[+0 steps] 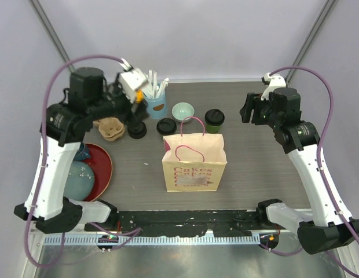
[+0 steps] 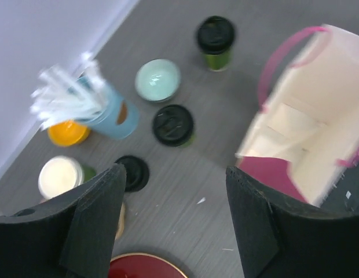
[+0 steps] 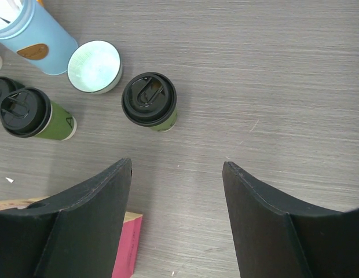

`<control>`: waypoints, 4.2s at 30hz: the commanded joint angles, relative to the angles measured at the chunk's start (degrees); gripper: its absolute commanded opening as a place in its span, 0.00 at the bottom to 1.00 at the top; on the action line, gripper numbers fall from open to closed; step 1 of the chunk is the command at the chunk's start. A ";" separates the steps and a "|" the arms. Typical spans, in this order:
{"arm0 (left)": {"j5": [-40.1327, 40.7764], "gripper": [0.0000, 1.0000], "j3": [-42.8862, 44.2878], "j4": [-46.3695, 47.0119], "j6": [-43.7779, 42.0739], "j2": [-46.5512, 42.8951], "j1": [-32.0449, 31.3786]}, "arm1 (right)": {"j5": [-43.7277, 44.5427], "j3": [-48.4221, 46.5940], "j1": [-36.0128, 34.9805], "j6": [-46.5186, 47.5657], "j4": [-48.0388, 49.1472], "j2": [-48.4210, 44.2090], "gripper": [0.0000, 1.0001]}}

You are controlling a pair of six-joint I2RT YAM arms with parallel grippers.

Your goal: Pack the takeout coffee

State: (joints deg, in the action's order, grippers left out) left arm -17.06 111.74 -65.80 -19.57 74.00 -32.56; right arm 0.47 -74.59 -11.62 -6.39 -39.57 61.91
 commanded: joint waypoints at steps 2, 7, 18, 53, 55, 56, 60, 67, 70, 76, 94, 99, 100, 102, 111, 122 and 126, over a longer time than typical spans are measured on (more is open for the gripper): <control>-9.46 0.68 2.26 -0.91 4.62 3.87 24.14 | -3.81 0.84 0.10 -0.11 5.29 -2.49 0.69; -8.62 0.59 -6.77 2.51 5.77 9.39 37.82 | -4.77 3.13 0.10 -0.64 6.96 -4.25 0.70; -11.08 0.63 -16.73 1.45 -21.90 23.11 38.18 | -8.20 5.24 0.10 -0.37 8.99 -2.67 0.70; -0.25 0.35 -21.92 5.51 -39.23 35.78 38.09 | -8.38 4.80 0.02 0.42 8.28 2.51 0.70; -0.52 0.25 -21.13 4.72 -39.23 35.95 38.01 | -8.47 4.80 0.10 0.42 8.37 2.60 0.70; -0.78 0.22 -20.69 4.28 -39.14 36.22 38.09 | -8.55 4.80 0.10 0.42 8.37 2.60 0.70; -0.87 0.11 -18.41 1.82 -38.44 36.48 38.09 | -8.64 4.89 0.10 0.50 8.19 2.69 0.70; -0.79 0.00 -17.70 1.37 -38.00 34.73 38.09 | -8.82 4.89 0.10 0.50 8.11 2.86 0.70; 0.53 0.00 -17.61 1.81 -37.03 34.03 38.09 | -8.82 4.80 0.10 0.50 8.11 2.78 0.70; 5.62 0.00 -19.01 6.03 -34.22 29.46 38.01 | -9.26 4.71 0.02 0.42 7.93 2.60 0.70; 6.70 0.00 -21.47 6.91 -37.11 16.97 38.00 | -10.93 4.36 0.10 0.42 7.93 1.64 0.70; 6.77 0.00 -27.88 12.96 -36.86 18.55 38.01 | -11.11 4.45 0.10 0.42 7.84 1.02 0.70; 7.91 0.00 -28.85 14.72 -35.29 18.90 37.92 | -11.19 4.45 0.10 0.42 7.76 0.85 0.70; 8.36 0.00 -31.31 20.84 -33.43 19.17 38.01 | -11.19 4.54 0.02 0.33 7.67 0.49 0.70; -6.31 0.00 -24.40 24.33 -15.94 21.27 41.70 | -11.28 4.27 0.10 0.50 6.88 -0.30 0.70; -0.66 0.00 -21.92 15.64 -22.79 21.54 43.53 | -11.63 3.84 0.02 0.42 6.53 -0.48 0.70; -18.44 0.00 -20.52 16.84 -17.89 21.27 50.56 | -11.98 3.57 0.10 0.33 6.44 -0.21 0.70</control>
State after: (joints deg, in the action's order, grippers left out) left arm -22.74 87.18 -49.25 -39.64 96.18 11.90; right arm -10.44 -69.19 -11.62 -6.37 -34.28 62.87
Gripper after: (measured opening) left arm 0.096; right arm 0.697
